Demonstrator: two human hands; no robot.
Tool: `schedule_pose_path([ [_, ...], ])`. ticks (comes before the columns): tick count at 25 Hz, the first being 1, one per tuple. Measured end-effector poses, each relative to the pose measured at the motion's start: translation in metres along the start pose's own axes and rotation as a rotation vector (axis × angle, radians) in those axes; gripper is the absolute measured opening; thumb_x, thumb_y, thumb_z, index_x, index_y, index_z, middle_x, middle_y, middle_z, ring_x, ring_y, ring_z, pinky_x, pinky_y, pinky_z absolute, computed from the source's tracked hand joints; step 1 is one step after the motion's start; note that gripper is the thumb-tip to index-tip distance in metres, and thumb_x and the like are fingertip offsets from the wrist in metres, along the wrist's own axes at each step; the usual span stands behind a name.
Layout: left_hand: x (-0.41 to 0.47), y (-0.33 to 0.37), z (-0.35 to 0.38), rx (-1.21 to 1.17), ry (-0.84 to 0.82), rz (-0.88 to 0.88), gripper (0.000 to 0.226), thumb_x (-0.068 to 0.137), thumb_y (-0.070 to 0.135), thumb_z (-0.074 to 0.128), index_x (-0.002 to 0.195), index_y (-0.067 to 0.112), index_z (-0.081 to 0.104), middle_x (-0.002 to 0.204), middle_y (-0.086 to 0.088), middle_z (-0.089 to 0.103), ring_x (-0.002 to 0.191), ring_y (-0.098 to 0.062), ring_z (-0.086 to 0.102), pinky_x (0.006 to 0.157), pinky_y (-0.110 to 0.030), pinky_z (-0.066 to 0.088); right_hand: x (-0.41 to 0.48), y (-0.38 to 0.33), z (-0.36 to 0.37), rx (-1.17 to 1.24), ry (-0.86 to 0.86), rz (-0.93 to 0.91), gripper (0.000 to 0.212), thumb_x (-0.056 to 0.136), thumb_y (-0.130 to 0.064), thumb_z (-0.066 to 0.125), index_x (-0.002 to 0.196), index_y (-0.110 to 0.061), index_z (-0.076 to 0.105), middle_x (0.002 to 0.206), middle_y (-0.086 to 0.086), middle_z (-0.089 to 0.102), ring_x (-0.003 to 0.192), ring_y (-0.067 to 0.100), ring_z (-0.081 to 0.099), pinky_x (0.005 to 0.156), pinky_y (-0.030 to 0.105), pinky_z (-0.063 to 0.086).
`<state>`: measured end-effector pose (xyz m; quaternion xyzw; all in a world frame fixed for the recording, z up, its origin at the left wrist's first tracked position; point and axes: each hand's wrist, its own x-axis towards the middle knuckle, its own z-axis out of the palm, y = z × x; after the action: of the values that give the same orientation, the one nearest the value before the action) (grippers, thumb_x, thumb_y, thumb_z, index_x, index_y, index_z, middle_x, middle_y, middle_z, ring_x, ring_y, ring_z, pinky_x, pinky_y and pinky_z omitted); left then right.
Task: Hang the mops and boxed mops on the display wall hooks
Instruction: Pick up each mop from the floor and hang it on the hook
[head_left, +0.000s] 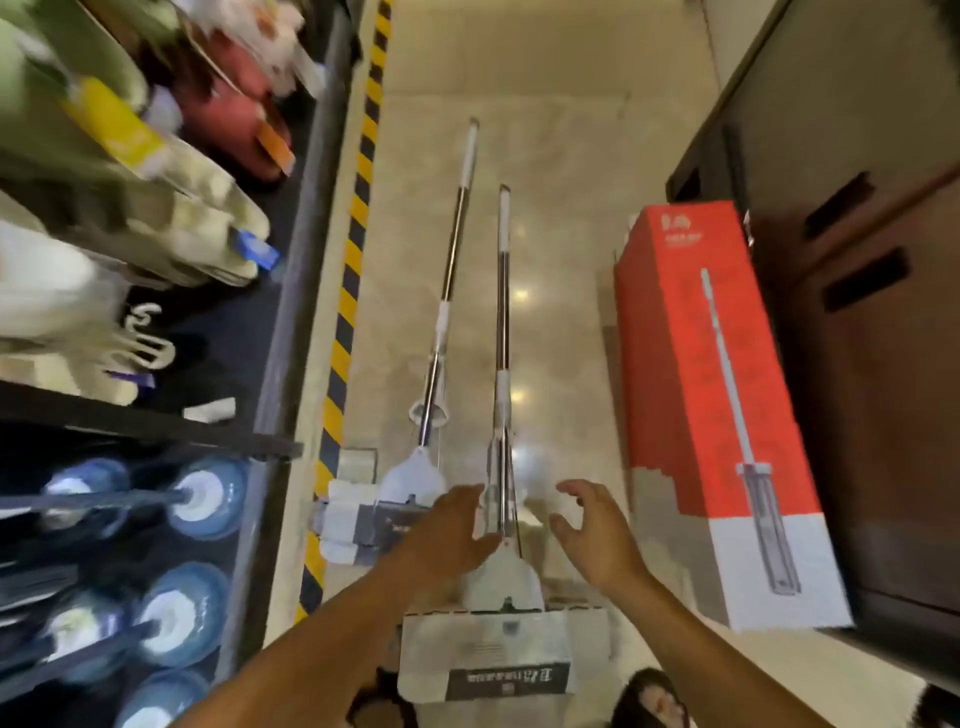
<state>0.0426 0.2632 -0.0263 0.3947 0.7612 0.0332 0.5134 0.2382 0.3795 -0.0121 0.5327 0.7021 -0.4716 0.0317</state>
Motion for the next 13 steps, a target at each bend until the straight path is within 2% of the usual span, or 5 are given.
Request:
schedule_pose_path([
  [4, 0.095, -0.026, 0.029, -0.078, 0.046, -0.013, 0.069, 0.102, 0.027, 0.065, 0.16, 0.01, 0.032, 0.163, -0.013, 0.04, 0.15, -0.029, 0.04, 0.123, -0.035, 0.031, 0.043, 0.063, 0.055, 0.029, 0.007, 0.066, 0.039, 0.095, -0.019, 0.07, 0.133, -0.018, 0.061, 0.126, -0.008, 0.055, 0.115, 0.01, 0.055, 0.097, 0.022, 0.042],
  [7, 0.151, -0.028, 0.045, -0.195, 0.082, -0.031, 0.059, 0.1, 0.021, 0.068, 0.152, 0.01, 0.042, 0.151, -0.011, 0.052, 0.14, -0.027, 0.05, 0.106, -0.025, 0.036, 0.056, 0.1, 0.079, 0.046, 0.021, 0.104, 0.035, 0.095, -0.015, 0.07, 0.129, -0.019, 0.062, 0.125, -0.005, 0.06, 0.115, 0.012, 0.058, 0.098, 0.024, 0.046],
  [10, 0.192, -0.035, 0.061, -0.358, 0.049, -0.1, 0.019, 0.096, 0.01, 0.072, 0.111, 0.017, 0.061, 0.119, -0.011, 0.066, 0.106, -0.026, 0.067, 0.099, -0.034, 0.053, 0.06, 0.116, 0.099, 0.076, 0.044, 0.123, 0.035, 0.094, -0.01, 0.071, 0.126, -0.023, 0.063, 0.123, -0.008, 0.058, 0.113, 0.011, 0.059, 0.096, 0.022, 0.049],
  [11, 0.198, -0.035, 0.061, -0.432, 0.031, -0.14, 0.016, 0.095, 0.004, 0.071, 0.099, 0.016, 0.062, 0.109, -0.011, 0.067, 0.092, -0.024, 0.069, 0.092, -0.037, 0.06, 0.061, 0.116, 0.103, 0.081, 0.044, 0.12, 0.036, 0.094, -0.01, 0.071, 0.126, -0.024, 0.062, 0.123, -0.009, 0.058, 0.112, 0.009, 0.059, 0.094, 0.018, 0.048],
  [13, 0.206, -0.037, 0.058, -0.57, 0.008, -0.228, 0.015, 0.094, 0.0, 0.072, 0.102, 0.011, 0.065, 0.103, -0.012, 0.07, 0.076, -0.017, 0.068, 0.066, -0.024, 0.063, 0.066, 0.114, 0.107, 0.078, 0.037, 0.109, 0.035, 0.095, -0.011, 0.07, 0.126, -0.026, 0.062, 0.124, -0.01, 0.057, 0.112, 0.007, 0.058, 0.09, 0.012, 0.045],
])
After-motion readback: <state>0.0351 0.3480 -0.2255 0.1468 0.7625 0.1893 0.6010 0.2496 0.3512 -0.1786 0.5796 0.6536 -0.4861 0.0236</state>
